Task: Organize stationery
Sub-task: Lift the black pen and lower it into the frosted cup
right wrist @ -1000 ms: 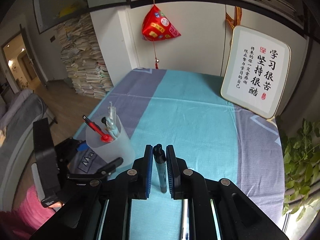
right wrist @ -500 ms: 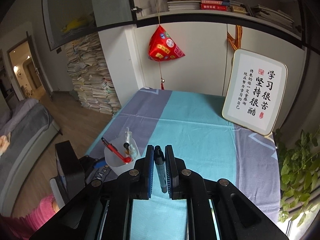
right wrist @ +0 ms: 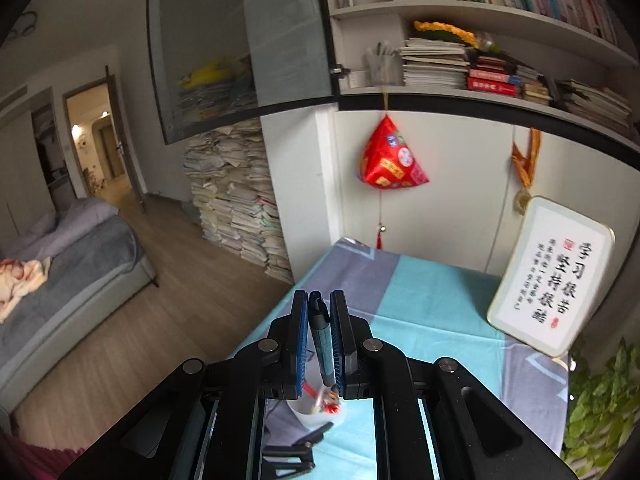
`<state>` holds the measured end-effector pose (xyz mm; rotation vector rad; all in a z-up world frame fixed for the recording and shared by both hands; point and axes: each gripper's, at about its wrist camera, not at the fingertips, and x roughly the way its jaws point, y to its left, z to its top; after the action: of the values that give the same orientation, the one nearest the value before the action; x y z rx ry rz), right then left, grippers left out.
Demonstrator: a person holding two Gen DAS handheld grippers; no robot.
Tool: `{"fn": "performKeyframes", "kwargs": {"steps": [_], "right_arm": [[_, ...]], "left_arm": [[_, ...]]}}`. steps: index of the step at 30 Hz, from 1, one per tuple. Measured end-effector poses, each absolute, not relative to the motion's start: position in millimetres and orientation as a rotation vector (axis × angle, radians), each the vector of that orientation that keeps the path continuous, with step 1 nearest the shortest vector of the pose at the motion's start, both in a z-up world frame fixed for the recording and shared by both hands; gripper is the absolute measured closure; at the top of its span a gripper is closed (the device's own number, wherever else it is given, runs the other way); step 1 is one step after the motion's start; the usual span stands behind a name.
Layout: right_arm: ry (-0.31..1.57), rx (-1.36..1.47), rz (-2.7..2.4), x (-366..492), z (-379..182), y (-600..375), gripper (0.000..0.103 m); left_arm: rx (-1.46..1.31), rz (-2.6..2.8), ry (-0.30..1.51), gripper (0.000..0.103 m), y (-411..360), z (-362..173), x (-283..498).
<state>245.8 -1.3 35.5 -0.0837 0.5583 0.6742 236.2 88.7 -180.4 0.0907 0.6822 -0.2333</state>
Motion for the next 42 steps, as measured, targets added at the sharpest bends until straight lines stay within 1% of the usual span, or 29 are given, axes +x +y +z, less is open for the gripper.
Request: {"fn": "performKeyframes", "kwargs": {"steps": [11, 23, 29, 34, 42], "right_arm": [[0.699, -0.062, 0.729, 285.8, -25.1, 26.4, 0.091], [0.767, -0.090, 0.733, 293.2, -49.6, 35.5, 0.091], [0.831, -0.108, 0.732, 298.3, -62.2, 39.0, 0.091], [0.840, -0.089, 0.718, 298.8, -61.9, 33.0, 0.091], [0.748, -0.043, 0.674, 281.8, -31.9, -0.3, 0.091]], "left_arm": [[0.091, -0.233, 0.683, 0.035, 89.2, -180.5, 237.9], [0.090, -0.233, 0.684, 0.035, 89.6, -180.5, 238.0], [0.090, -0.233, 0.684, 0.035, 89.7, -180.6, 238.0], [0.091, -0.233, 0.685, 0.035, 90.2, -180.8, 237.7], [0.091, -0.233, 0.685, 0.035, 89.7, -180.9, 237.6]]}}
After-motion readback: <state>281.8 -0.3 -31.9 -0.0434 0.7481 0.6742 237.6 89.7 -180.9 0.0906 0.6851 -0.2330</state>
